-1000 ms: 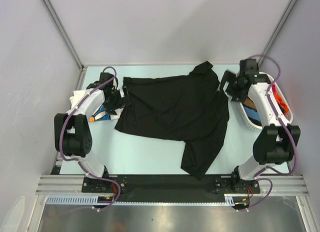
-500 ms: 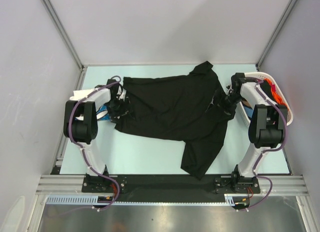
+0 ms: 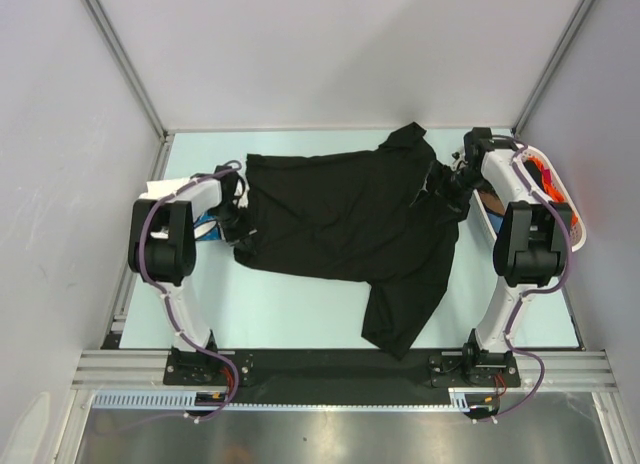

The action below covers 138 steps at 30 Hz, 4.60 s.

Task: Fold and stack the t-shirts
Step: Flatten the tshirt out, then fold the tshirt

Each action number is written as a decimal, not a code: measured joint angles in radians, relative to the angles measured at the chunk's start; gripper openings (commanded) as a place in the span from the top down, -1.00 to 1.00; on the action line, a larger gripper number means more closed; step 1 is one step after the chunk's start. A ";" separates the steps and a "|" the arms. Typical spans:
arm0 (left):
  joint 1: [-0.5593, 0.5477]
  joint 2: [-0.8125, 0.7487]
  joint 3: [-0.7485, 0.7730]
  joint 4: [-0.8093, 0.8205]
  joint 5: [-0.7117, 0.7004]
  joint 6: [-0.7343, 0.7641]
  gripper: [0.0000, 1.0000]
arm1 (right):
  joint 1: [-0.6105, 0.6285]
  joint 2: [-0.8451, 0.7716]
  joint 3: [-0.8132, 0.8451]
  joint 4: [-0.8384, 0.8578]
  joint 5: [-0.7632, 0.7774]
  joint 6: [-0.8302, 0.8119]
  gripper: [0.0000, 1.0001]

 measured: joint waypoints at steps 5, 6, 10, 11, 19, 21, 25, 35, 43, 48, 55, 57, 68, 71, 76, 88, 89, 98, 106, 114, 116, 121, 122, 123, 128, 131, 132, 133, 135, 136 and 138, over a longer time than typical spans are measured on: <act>0.005 -0.090 -0.153 -0.024 0.027 0.000 1.00 | -0.002 0.022 0.036 -0.006 -0.006 -0.008 -0.80; 0.006 -0.110 -0.190 -0.023 0.035 0.000 1.00 | -0.003 0.025 0.039 -0.008 -0.008 -0.010 -0.80; 0.016 -0.178 -0.307 -0.019 0.075 -0.013 1.00 | -0.006 0.035 0.042 -0.014 -0.014 -0.025 -0.80; 0.019 -0.188 -0.326 -0.019 0.084 -0.016 1.00 | -0.006 0.036 0.042 -0.016 -0.014 -0.027 -0.80; 0.016 -0.227 -0.349 -0.064 0.111 -0.014 -0.99 | -0.011 0.037 0.050 -0.029 -0.013 -0.050 -0.79; 0.000 -0.249 -0.305 -0.096 0.062 -0.005 -0.99 | -0.012 0.037 0.068 -0.023 -0.010 -0.049 -0.80; -0.023 -0.305 -0.103 -0.102 0.025 -0.012 -0.99 | -0.012 0.030 0.106 0.022 0.004 -0.047 -0.79; -0.055 -0.161 0.363 0.054 0.021 -0.079 -0.99 | 0.001 0.257 0.433 0.210 -0.012 0.009 -0.75; -0.055 0.264 0.866 0.019 0.025 -0.085 -0.99 | 0.041 0.666 0.916 0.289 -0.038 0.071 -0.72; -0.054 0.317 0.917 -0.011 0.034 -0.083 -0.99 | 0.062 0.709 0.898 0.365 -0.037 0.122 -0.56; -0.048 0.317 0.889 -0.009 0.044 -0.062 -0.99 | 0.081 0.758 0.898 0.451 0.004 0.163 -0.41; -0.045 0.317 0.867 -0.010 0.045 -0.059 -0.99 | 0.085 0.764 0.898 0.474 0.027 0.168 -0.36; -0.013 0.317 0.843 -0.009 0.072 -0.040 -0.99 | 0.109 0.771 0.898 0.610 0.213 0.188 -0.17; -0.007 0.317 0.843 -0.009 0.076 -0.033 -0.99 | 0.116 0.793 0.906 0.631 0.235 0.193 -0.15; 0.002 0.317 0.843 -0.009 0.080 -0.021 -0.99 | 0.128 0.827 0.908 0.646 0.258 0.193 -0.06; 0.033 0.317 0.843 -0.013 0.072 -0.006 -0.99 | 0.163 0.830 0.900 0.645 0.293 0.190 1.00; 0.034 0.317 0.843 -0.013 0.064 -0.006 -0.99 | 0.164 0.830 0.897 0.644 0.293 0.188 1.00; 0.046 0.350 0.846 -0.040 -0.024 -0.007 -0.99 | 0.169 0.820 0.881 0.638 0.302 0.159 1.00; 0.053 0.453 0.898 -0.051 -0.101 -0.016 -0.99 | 0.169 0.751 0.866 0.592 0.332 0.122 1.00; 0.053 0.454 0.911 0.008 -0.154 -0.038 -0.99 | 0.166 0.660 0.865 0.584 0.361 0.082 1.00; 0.053 0.454 0.916 0.021 -0.155 -0.045 -0.99 | 0.164 0.648 0.863 0.584 0.371 0.079 1.00; 0.053 0.459 0.930 0.037 -0.171 -0.050 -0.99 | 0.158 0.639 0.857 0.579 0.397 0.071 1.00; 0.053 0.462 0.932 0.038 -0.173 -0.050 -0.99 | 0.156 0.639 0.856 0.576 0.402 0.070 1.00; 0.053 0.465 0.936 0.037 -0.175 -0.050 -0.99 | 0.153 0.639 0.856 0.573 0.409 0.069 1.00; 0.053 0.510 0.975 0.030 -0.180 -0.050 -0.99 | 0.132 0.639 0.856 0.568 0.431 0.068 1.00; 0.051 0.543 1.008 0.016 -0.206 -0.048 -0.99 | 0.120 0.639 0.856 0.568 0.447 0.068 1.00; 0.050 0.550 1.014 0.011 -0.215 -0.044 -1.00 | 0.117 0.639 0.856 0.568 0.452 0.068 1.00; 0.049 0.555 1.019 0.006 -0.221 -0.042 -0.99 | 0.116 0.639 0.856 0.568 0.455 0.068 1.00; 0.047 0.570 1.039 -0.002 -0.225 -0.042 -0.99 | 0.111 0.639 0.856 0.568 0.462 0.068 1.00; 0.046 0.579 1.054 -0.002 -0.225 -0.042 -0.99 | 0.110 0.639 0.856 0.568 0.465 0.068 1.00; 0.043 0.591 1.072 0.004 -0.224 -0.042 -0.99 | 0.109 0.639 0.856 0.569 0.466 0.071 1.00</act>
